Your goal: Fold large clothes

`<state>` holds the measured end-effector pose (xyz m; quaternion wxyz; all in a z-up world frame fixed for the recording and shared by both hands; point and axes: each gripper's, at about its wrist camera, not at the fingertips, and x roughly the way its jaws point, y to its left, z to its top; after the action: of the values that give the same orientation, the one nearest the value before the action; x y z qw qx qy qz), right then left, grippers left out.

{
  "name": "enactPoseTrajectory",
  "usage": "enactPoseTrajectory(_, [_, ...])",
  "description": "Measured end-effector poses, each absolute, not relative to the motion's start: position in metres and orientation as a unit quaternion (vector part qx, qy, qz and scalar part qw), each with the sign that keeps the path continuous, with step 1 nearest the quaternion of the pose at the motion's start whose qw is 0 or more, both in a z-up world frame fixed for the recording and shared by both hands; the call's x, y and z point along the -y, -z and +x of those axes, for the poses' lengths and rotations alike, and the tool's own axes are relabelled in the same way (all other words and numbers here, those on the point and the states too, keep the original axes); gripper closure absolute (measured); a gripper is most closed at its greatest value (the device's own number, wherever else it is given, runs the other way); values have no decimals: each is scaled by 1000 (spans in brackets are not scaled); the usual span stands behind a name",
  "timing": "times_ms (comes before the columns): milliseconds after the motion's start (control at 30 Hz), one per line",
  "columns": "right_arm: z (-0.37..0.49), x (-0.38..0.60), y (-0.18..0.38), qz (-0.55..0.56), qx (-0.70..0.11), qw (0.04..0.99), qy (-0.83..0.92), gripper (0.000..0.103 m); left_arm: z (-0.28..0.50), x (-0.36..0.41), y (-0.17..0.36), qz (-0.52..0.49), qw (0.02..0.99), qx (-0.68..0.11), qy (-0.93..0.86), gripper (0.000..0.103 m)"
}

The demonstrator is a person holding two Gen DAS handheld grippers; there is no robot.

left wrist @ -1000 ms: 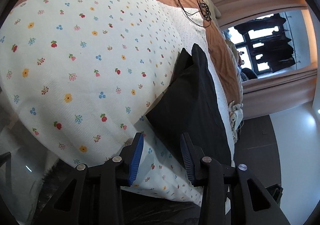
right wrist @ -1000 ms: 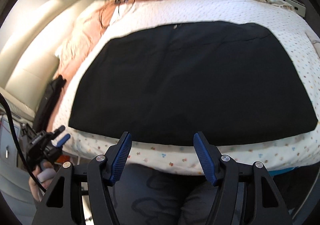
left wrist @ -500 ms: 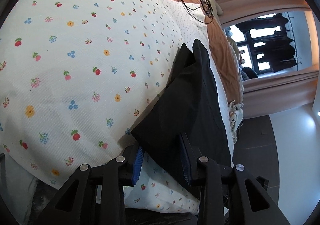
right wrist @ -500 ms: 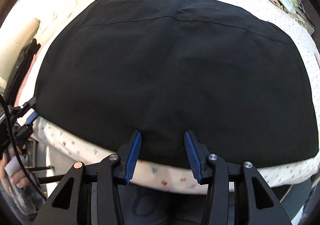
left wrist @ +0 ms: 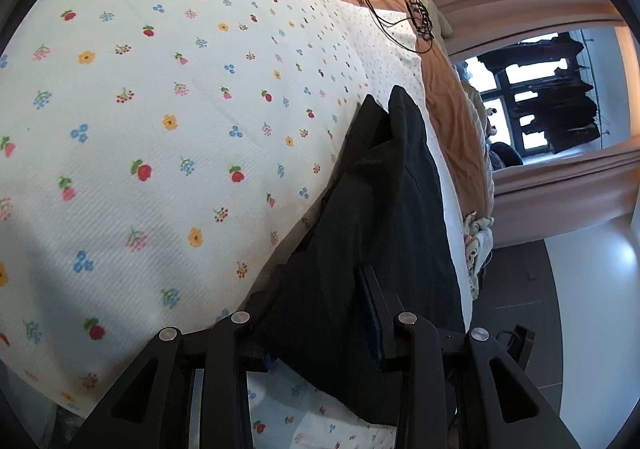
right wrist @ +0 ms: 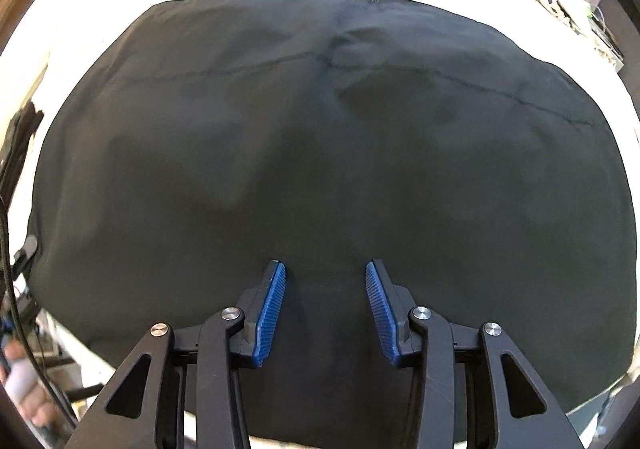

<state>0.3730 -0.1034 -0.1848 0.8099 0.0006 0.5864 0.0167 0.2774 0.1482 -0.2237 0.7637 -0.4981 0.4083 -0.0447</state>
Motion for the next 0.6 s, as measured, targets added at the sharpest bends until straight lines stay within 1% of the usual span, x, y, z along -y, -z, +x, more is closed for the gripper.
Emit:
enactPoseTrajectory(133, [395,113,182,13,-582,813,-9,61,290,-144,221,-491,767,-411,34,68])
enactPoseTrajectory(233, [414,121,178,19,-577,816,1,62,292,-143,222,-493,767,-411,18,74])
enactPoseTrajectory(333, [433,128,177,25,-575,818,8,62,293,-140,221,-489,771,-408,7,76])
enactPoseTrajectory(600, [473,145,172,40,-564,825,14,63,296,-139,221,-501,763,-409,-18,78])
